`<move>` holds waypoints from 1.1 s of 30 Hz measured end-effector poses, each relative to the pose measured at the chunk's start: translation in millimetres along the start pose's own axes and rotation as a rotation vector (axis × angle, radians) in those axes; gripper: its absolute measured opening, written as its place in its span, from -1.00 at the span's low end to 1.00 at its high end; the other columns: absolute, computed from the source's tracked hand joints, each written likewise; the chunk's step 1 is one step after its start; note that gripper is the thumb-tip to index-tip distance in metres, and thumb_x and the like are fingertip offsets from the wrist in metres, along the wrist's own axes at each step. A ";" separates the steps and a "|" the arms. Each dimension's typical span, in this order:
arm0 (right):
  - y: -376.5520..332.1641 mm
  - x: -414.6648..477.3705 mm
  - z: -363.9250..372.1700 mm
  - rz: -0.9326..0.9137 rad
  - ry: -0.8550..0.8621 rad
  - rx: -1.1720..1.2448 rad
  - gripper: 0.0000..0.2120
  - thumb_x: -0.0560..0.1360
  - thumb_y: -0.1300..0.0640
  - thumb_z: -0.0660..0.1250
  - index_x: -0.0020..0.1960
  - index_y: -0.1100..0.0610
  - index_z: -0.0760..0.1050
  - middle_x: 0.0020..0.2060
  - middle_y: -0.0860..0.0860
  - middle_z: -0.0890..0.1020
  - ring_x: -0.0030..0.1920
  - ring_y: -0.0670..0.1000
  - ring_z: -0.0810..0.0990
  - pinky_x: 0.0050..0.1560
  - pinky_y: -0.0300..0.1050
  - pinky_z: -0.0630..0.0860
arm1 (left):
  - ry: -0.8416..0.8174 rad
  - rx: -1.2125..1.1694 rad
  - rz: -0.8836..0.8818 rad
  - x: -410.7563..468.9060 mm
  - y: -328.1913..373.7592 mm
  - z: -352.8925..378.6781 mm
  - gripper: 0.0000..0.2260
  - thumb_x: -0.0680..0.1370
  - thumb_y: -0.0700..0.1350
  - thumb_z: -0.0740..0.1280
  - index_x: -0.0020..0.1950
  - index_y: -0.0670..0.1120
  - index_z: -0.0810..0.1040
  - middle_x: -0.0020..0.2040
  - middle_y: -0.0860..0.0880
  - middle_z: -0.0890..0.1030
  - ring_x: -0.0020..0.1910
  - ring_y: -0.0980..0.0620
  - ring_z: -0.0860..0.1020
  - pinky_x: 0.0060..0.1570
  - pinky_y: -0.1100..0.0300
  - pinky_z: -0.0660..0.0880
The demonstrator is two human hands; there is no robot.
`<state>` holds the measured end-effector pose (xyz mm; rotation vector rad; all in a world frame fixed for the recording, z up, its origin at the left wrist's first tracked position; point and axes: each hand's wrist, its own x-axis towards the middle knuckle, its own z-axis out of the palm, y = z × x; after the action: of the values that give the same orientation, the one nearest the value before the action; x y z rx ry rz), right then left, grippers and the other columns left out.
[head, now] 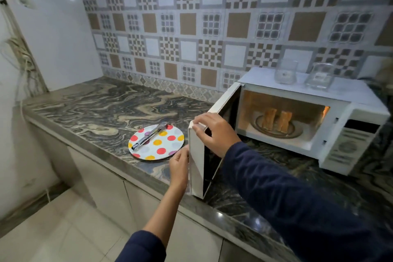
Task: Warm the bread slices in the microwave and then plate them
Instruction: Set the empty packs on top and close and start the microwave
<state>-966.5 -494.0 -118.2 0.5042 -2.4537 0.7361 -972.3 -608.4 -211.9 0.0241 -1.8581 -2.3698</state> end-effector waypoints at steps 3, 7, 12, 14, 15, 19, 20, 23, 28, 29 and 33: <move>19.2 -37.5 -27.1 -0.022 0.128 0.028 -0.76 0.52 0.07 0.24 -0.03 0.21 0.59 -0.04 0.07 0.65 0.06 -0.02 0.53 0.15 -0.25 0.39 | -0.116 -0.008 0.002 -28.6 -19.5 27.2 -0.76 0.59 -0.24 0.21 -0.19 -0.17 0.62 -0.35 0.09 0.61 -0.34 0.26 0.52 -0.31 0.38 0.45; 46.0 -83.3 -64.0 0.014 0.293 -0.095 -0.79 0.53 0.14 0.23 -0.12 0.24 0.58 -0.10 0.08 0.66 0.00 0.02 0.58 0.08 -0.17 0.48 | -0.345 0.051 0.029 -56.7 -46.8 76.6 -0.77 0.60 -0.17 0.22 -0.21 -0.19 0.56 -0.29 -0.09 0.52 -0.25 0.05 0.45 -0.20 0.16 0.40; 103.5 -129.1 -153.8 0.188 0.351 -0.346 -0.80 0.52 0.17 0.24 -0.05 0.26 0.58 -0.05 0.11 0.66 0.03 0.03 0.57 0.12 -0.19 0.47 | -0.656 0.246 0.128 -76.0 -61.0 195.8 -0.87 0.59 -0.12 0.24 -0.03 -0.10 0.57 -0.13 -0.04 0.59 -0.14 0.09 0.52 -0.14 0.29 0.43; 131.2 -135.3 -170.9 0.251 0.348 -0.379 -0.77 0.51 0.16 0.22 0.00 0.27 0.58 -0.02 0.12 0.66 0.05 0.05 0.59 0.15 -0.18 0.47 | -0.680 0.317 0.154 -76.5 -73.3 226.8 -0.91 0.58 -0.13 0.26 -0.07 -0.07 0.54 -0.13 -0.02 0.58 -0.13 0.09 0.53 -0.14 0.29 0.42; 135.1 -135.6 -168.0 0.281 0.334 -0.391 -0.76 0.51 0.16 0.21 0.02 0.26 0.58 -0.01 0.12 0.66 0.05 0.07 0.60 0.15 -0.13 0.50 | -0.669 0.335 0.184 -75.9 -74.0 228.6 -0.93 0.57 -0.15 0.27 -0.09 -0.06 0.52 -0.15 0.00 0.56 -0.15 0.11 0.51 -0.16 0.35 0.40; 137.6 -124.3 -156.8 0.386 0.308 -0.357 -0.76 0.49 0.25 0.26 0.12 0.28 0.55 0.10 0.18 0.60 0.14 0.16 0.57 0.22 -0.05 0.47 | -0.622 0.370 0.228 -66.6 -74.5 231.5 -0.91 0.56 -0.19 0.28 -0.15 -0.09 0.48 -0.23 0.04 0.51 -0.24 0.18 0.46 -0.27 0.45 0.36; 139.6 -120.9 -158.5 0.406 0.304 -0.356 -0.75 0.49 0.27 0.27 0.15 0.29 0.52 0.15 0.18 0.58 0.19 0.15 0.54 0.25 -0.08 0.42 | -0.622 0.377 0.231 -63.3 -73.2 235.6 -0.90 0.55 -0.19 0.29 -0.17 -0.09 0.48 -0.25 0.03 0.51 -0.27 0.18 0.46 -0.29 0.44 0.36; 166.7 -116.5 -171.1 0.479 0.314 -0.349 -0.69 0.47 0.29 0.32 0.21 0.28 0.49 0.21 0.16 0.55 0.23 0.13 0.52 0.26 -0.13 0.38 | -0.678 0.395 0.220 -53.6 -80.3 266.9 -0.89 0.55 -0.17 0.31 -0.18 -0.09 0.49 -0.28 -0.03 0.52 -0.31 0.09 0.45 -0.25 0.27 0.42; 208.8 -110.7 -189.9 0.542 0.391 -0.235 -0.64 0.39 0.32 0.41 0.18 0.25 0.53 0.10 0.12 0.62 0.13 0.10 0.59 0.21 -0.26 0.41 | -0.732 0.414 0.169 -32.2 -94.2 311.5 -0.89 0.54 -0.12 0.32 -0.18 -0.10 0.51 -0.29 -0.08 0.54 -0.31 0.05 0.46 -0.17 -0.02 0.52; 214.9 -108.5 -193.4 0.550 0.403 -0.215 -0.64 0.38 0.32 0.43 0.17 0.24 0.53 0.10 0.10 0.62 0.13 0.08 0.59 0.21 -0.31 0.38 | -0.739 0.416 0.171 -27.5 -96.5 318.2 -0.88 0.54 -0.12 0.32 -0.20 -0.10 0.51 -0.31 -0.07 0.53 -0.32 0.06 0.45 -0.18 -0.01 0.51; 243.2 -102.0 -212.2 0.549 0.204 -0.331 -0.56 0.46 0.14 0.38 0.31 0.17 0.40 0.33 0.06 0.45 0.40 0.04 0.34 0.44 -0.16 0.19 | -0.815 0.438 0.173 -9.8 -100.9 339.0 -0.84 0.53 -0.13 0.33 -0.23 -0.14 0.50 -0.35 -0.05 0.50 -0.35 0.06 0.44 -0.22 0.00 0.50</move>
<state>-923.1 -158.3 -121.7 -0.3676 -2.4592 0.5296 -1003.3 -256.3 -228.3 -1.1540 -2.5237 -1.9336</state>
